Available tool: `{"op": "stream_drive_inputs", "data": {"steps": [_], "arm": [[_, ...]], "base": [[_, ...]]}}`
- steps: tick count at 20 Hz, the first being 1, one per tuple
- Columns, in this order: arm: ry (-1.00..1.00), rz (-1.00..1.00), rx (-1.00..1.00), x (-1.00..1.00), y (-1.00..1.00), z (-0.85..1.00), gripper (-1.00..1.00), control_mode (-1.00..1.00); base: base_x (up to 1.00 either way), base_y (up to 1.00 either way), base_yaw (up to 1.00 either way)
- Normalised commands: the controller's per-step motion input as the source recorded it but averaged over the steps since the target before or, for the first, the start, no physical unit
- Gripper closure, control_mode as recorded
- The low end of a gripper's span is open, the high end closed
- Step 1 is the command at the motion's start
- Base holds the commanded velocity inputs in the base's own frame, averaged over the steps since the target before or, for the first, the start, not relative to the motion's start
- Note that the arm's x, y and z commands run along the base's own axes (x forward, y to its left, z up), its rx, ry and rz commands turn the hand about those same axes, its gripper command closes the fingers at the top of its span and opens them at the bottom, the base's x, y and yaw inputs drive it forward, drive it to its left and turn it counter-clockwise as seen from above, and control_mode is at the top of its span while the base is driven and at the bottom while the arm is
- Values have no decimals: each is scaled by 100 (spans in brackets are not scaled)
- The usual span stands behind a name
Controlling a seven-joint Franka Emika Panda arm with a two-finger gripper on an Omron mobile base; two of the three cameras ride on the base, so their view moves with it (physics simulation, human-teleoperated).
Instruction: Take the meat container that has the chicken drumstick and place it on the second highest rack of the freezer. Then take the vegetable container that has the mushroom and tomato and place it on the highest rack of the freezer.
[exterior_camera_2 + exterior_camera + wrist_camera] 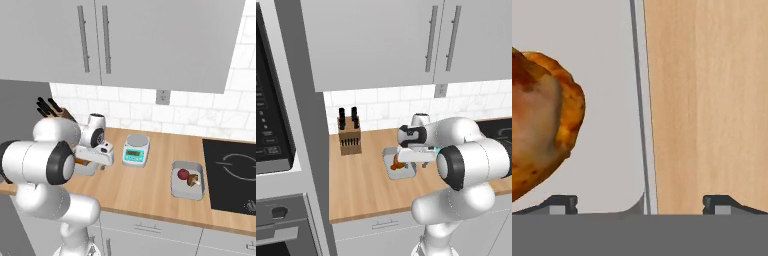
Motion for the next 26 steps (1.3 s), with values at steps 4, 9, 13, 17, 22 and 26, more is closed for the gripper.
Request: {"op": "stream_drive_inputs", "data": {"steps": [4, 9, 13, 17, 22, 26], "arm": [[0, -6, 0, 13, 6, -43, -100, -100], [0, -7, 0, 4, 0, -41, -100, -100], [-3, -5, 0, -7, 0, -23, -100, -100], [-11, -2, 0, -39, -6, 0, -100, -100], [-3, 0, 0, -6, -9, -2, -100, -100], [0, 0, 0, 1, 0, -15, -100, -100]], "base": [[0, 0, 0], [0, 0, 0], [0, 0, 0], [0, 0, 0], [0, 0, 0], [0, 0, 0]]}}
